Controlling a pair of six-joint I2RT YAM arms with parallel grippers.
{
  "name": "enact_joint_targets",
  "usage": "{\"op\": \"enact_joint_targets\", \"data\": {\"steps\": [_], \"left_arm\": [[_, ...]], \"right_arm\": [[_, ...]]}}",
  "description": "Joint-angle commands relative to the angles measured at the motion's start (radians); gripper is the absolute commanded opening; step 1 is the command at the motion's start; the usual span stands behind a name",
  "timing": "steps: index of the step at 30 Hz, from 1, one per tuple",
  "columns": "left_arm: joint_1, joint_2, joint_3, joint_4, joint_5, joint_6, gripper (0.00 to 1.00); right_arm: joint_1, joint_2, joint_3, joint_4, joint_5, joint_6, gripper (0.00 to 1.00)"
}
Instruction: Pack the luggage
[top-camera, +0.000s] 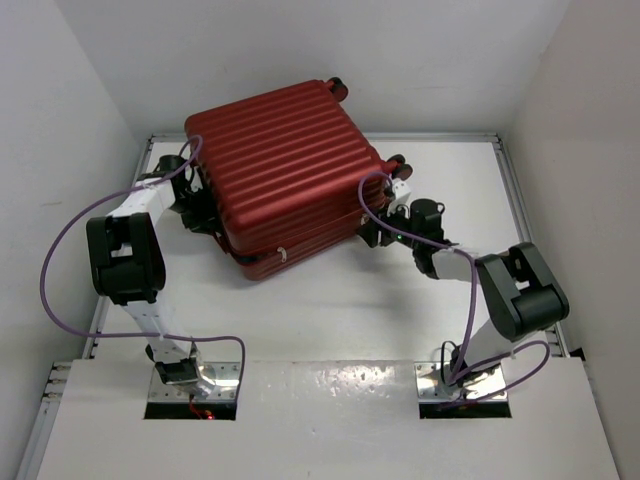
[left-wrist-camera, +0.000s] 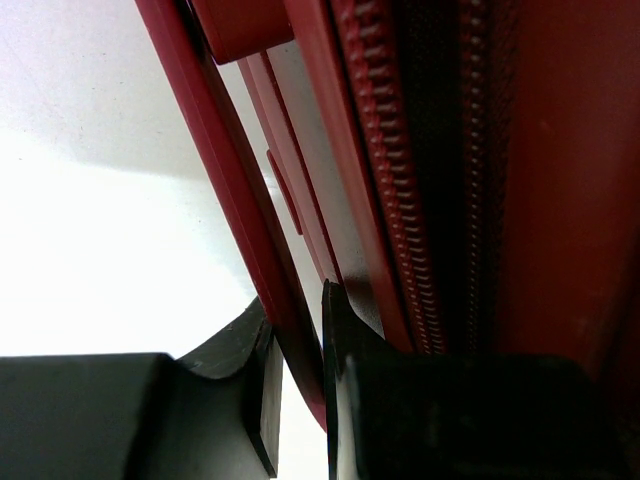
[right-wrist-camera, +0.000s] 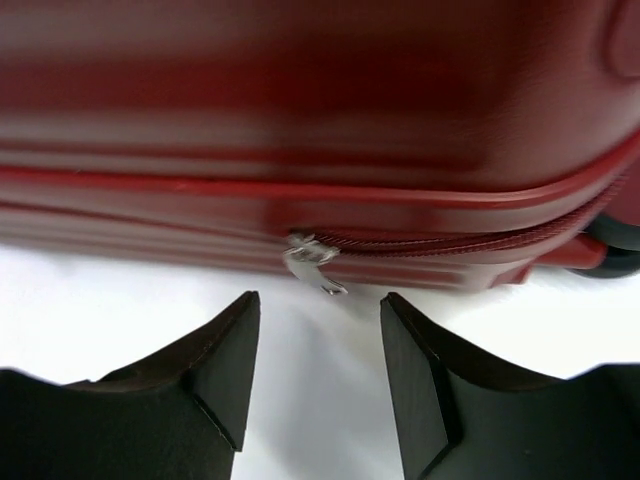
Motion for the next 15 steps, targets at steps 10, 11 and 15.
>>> {"op": "enact_joint_targets", "data": {"steps": [10,11,15], "left_arm": [[-0.02,0.075,-0.05,-0.067,-0.03,0.221,0.0],[-0.02,0.075,-0.05,-0.067,-0.03,0.221,0.0],[-0.02,0.075,-0.05,-0.067,-0.021,0.221,0.0]], "right_arm": [[0.036,-0.042,0.107,-0.005,0.313,0.089,0.43],[0.034,-0.065,0.101,-0.01,0.31,0.092,0.43],[-0.018,-0.14,0.055,-0.079,0.314,0.078,0.4]]}}
